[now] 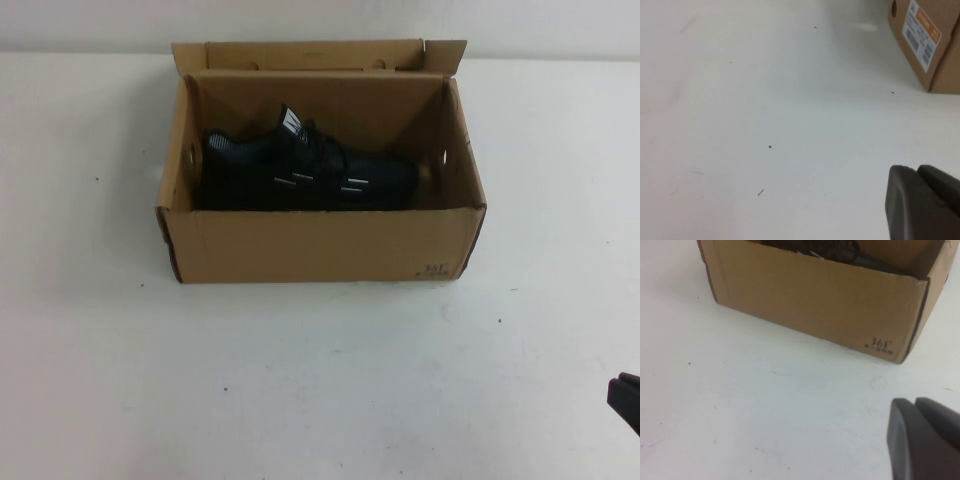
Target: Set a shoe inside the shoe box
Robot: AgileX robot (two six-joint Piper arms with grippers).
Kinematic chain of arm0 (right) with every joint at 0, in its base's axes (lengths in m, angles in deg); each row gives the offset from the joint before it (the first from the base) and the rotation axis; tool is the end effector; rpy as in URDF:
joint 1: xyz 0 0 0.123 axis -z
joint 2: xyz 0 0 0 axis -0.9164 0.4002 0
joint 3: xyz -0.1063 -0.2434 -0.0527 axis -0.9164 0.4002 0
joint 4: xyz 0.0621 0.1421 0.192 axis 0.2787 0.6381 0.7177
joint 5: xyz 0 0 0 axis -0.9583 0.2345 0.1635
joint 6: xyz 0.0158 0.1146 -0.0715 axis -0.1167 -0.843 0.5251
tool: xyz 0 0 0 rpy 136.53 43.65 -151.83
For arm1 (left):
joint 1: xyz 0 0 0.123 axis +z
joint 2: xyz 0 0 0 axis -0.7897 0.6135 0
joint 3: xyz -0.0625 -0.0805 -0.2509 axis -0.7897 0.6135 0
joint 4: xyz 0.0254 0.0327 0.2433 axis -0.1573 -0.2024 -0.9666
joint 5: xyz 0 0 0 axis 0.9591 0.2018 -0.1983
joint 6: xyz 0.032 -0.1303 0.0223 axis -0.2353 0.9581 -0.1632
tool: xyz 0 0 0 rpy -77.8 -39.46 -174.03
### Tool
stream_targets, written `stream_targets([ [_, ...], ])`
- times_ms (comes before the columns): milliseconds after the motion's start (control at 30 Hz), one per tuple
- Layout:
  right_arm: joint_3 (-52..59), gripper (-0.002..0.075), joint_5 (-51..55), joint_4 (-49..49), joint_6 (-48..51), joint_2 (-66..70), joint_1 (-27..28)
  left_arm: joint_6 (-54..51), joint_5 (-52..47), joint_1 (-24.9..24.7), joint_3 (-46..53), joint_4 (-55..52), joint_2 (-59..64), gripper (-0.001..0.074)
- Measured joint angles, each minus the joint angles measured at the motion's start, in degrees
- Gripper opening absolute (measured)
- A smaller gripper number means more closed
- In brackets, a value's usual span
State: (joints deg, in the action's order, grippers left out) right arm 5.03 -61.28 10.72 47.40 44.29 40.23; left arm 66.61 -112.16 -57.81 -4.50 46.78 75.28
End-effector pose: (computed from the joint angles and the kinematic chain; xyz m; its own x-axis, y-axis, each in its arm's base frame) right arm 0.1244 0.0800 0.2331 -0.3059 -0.1384 -0.9419 -0.5394 0.8404 0.0517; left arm 0.1041 -0.0068 0.1572 -0.3060 0.0039 -0.9520 0.0660 0.9977 -0.0171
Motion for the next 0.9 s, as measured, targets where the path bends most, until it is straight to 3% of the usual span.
stream_targets([
  [900,0.0,-0.0017,-3.4,-1.9,0.0,-4.1,0.1,0.0,0.0,0.0,0.0,-0.1,0.0,-0.0001],
])
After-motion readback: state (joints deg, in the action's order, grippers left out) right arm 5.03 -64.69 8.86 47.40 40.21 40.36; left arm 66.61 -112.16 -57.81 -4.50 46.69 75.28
